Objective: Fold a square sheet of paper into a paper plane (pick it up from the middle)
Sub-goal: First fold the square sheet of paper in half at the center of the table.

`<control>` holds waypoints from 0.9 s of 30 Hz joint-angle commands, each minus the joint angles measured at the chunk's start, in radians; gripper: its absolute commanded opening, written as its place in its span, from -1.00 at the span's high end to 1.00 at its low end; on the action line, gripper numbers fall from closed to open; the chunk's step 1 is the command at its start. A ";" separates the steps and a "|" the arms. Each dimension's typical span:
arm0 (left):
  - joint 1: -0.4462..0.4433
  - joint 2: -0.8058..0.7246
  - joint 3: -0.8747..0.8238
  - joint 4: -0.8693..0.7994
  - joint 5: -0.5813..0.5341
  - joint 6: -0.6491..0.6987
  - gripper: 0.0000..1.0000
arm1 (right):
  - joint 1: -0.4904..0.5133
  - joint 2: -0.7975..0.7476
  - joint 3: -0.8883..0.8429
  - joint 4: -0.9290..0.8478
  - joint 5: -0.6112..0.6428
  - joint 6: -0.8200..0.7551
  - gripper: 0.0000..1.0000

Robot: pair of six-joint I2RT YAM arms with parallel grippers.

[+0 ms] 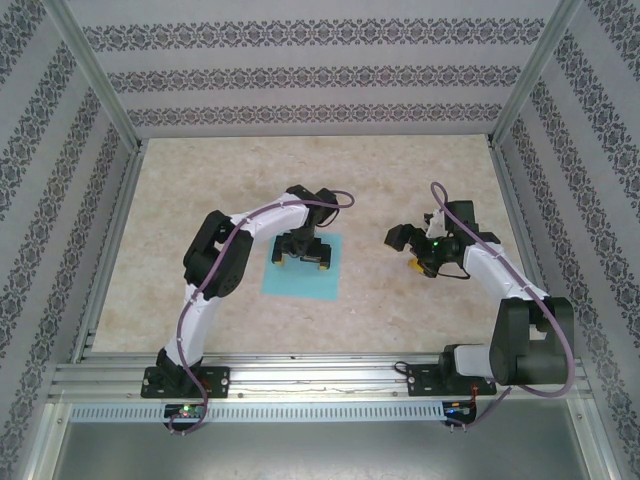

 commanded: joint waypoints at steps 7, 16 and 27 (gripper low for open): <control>-0.011 0.089 -0.103 0.051 -0.058 -0.029 -0.93 | 0.019 0.007 0.011 -0.035 0.031 -0.021 -0.96; -0.011 0.097 -0.109 0.047 -0.078 -0.011 -0.86 | 0.020 -0.001 0.011 -0.040 0.039 -0.022 -0.96; -0.012 0.016 -0.106 0.115 -0.091 0.022 -0.52 | 0.022 -0.013 0.014 -0.053 0.045 -0.024 -0.97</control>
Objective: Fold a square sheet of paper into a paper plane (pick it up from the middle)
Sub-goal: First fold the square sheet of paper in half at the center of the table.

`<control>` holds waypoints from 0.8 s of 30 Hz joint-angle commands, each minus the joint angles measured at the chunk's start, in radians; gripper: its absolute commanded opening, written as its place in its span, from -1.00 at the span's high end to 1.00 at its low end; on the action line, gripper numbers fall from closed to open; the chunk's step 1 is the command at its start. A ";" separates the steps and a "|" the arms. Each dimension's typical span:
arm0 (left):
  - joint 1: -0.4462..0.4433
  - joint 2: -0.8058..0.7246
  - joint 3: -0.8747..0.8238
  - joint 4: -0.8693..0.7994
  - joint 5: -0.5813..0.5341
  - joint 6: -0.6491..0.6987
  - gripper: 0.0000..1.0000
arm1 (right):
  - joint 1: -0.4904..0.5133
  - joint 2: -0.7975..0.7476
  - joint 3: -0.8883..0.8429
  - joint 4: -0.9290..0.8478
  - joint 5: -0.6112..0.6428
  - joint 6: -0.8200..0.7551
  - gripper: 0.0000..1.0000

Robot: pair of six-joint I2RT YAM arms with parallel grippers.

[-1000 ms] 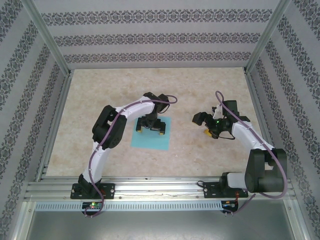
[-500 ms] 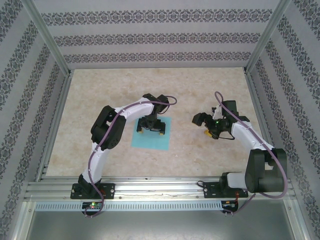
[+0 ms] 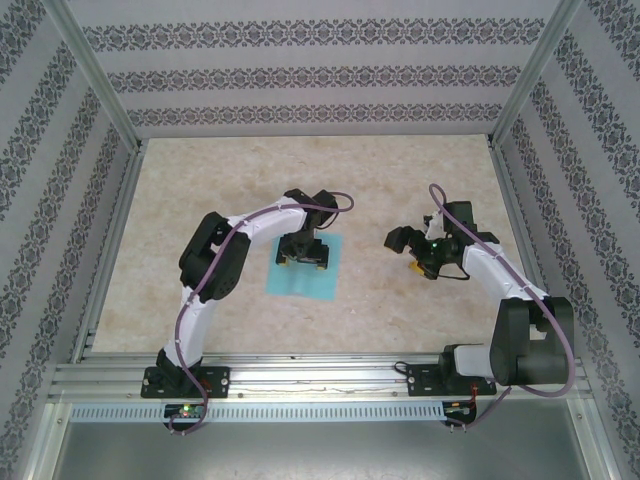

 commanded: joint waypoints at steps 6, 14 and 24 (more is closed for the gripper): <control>-0.006 0.045 -0.002 0.017 -0.111 0.023 -0.15 | 0.012 -0.025 0.009 -0.026 0.029 -0.018 -0.96; 0.001 -0.063 -0.057 0.119 -0.097 -0.006 0.24 | 0.012 -0.040 0.005 -0.027 0.043 -0.013 -0.96; 0.052 -0.234 -0.188 0.362 0.025 -0.061 0.46 | -0.018 -0.220 -0.014 -0.035 0.214 0.013 -0.96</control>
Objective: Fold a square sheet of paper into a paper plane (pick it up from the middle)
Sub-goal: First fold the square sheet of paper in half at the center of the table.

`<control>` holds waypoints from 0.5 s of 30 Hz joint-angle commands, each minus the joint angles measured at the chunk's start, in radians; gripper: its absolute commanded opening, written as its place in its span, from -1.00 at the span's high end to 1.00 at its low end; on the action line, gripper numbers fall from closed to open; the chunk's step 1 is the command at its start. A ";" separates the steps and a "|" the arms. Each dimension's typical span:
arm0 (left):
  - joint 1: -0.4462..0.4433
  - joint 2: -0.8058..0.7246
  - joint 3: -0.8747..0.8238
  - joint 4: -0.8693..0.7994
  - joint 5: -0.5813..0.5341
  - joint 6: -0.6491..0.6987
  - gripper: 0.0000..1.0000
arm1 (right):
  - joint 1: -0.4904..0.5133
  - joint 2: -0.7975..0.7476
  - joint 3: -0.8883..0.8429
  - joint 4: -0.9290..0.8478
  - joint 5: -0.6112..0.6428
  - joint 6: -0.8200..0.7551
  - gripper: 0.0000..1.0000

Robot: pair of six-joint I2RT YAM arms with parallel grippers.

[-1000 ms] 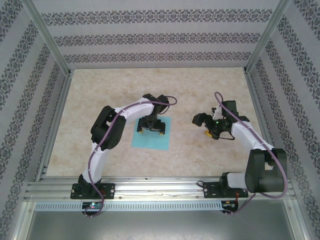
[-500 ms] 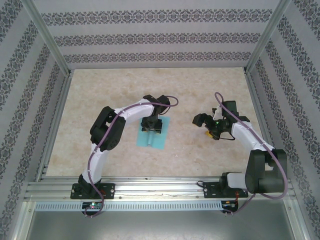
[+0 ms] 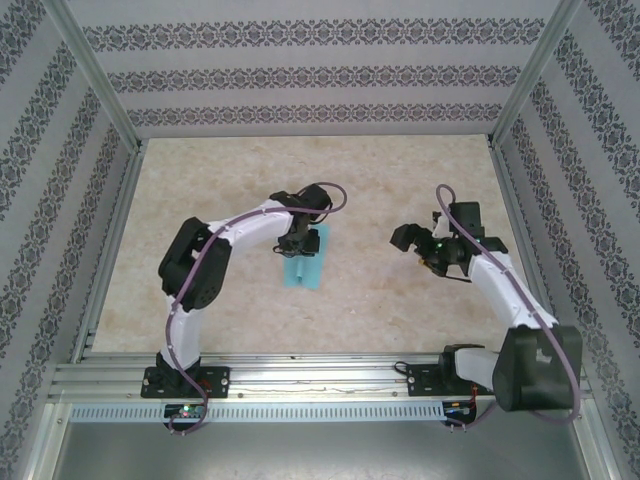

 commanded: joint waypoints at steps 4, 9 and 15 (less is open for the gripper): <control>0.050 -0.129 -0.123 0.363 0.303 -0.109 0.41 | -0.051 -0.191 -0.061 0.059 0.133 0.038 -0.96; 0.062 -0.151 -0.238 0.744 0.556 -0.300 0.37 | -0.096 -0.318 -0.142 0.192 0.107 0.113 -0.97; 0.066 -0.109 -0.301 0.883 0.634 -0.374 0.29 | -0.189 -0.288 -0.211 0.469 -0.213 0.279 -0.96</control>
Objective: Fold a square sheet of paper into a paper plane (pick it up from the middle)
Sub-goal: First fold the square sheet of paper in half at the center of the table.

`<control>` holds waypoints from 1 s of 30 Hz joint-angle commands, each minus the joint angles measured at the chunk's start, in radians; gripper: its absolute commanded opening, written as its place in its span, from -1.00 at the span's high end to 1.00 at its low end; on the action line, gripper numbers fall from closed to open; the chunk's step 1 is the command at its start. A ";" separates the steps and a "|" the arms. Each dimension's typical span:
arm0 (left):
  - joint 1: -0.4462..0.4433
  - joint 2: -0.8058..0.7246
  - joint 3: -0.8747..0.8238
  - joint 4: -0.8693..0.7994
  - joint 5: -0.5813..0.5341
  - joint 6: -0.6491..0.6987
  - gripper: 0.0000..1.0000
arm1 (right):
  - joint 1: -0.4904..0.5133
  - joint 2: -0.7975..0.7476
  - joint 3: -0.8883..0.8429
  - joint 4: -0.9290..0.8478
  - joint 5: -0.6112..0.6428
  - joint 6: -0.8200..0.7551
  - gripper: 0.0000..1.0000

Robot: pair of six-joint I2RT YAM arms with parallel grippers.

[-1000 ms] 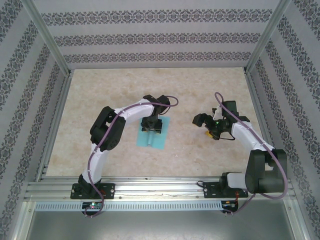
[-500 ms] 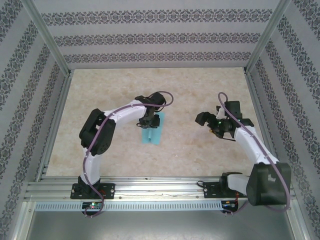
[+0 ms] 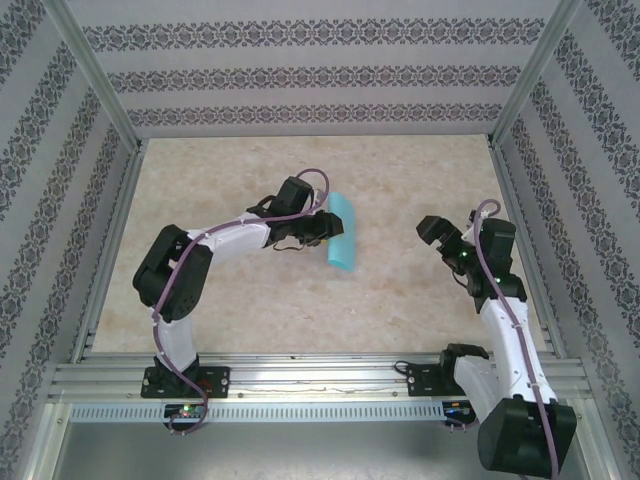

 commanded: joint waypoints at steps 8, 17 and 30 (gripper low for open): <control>0.009 0.071 -0.072 0.036 0.013 0.008 0.28 | 0.111 0.199 0.055 0.247 -0.376 0.054 -0.81; 0.009 0.071 -0.057 -0.135 -0.128 0.110 0.20 | 0.323 0.319 0.106 0.170 -0.190 -0.031 -0.29; 0.009 0.009 -0.025 -0.322 -0.349 0.220 -0.26 | 0.426 0.431 0.134 0.168 -0.110 -0.041 0.06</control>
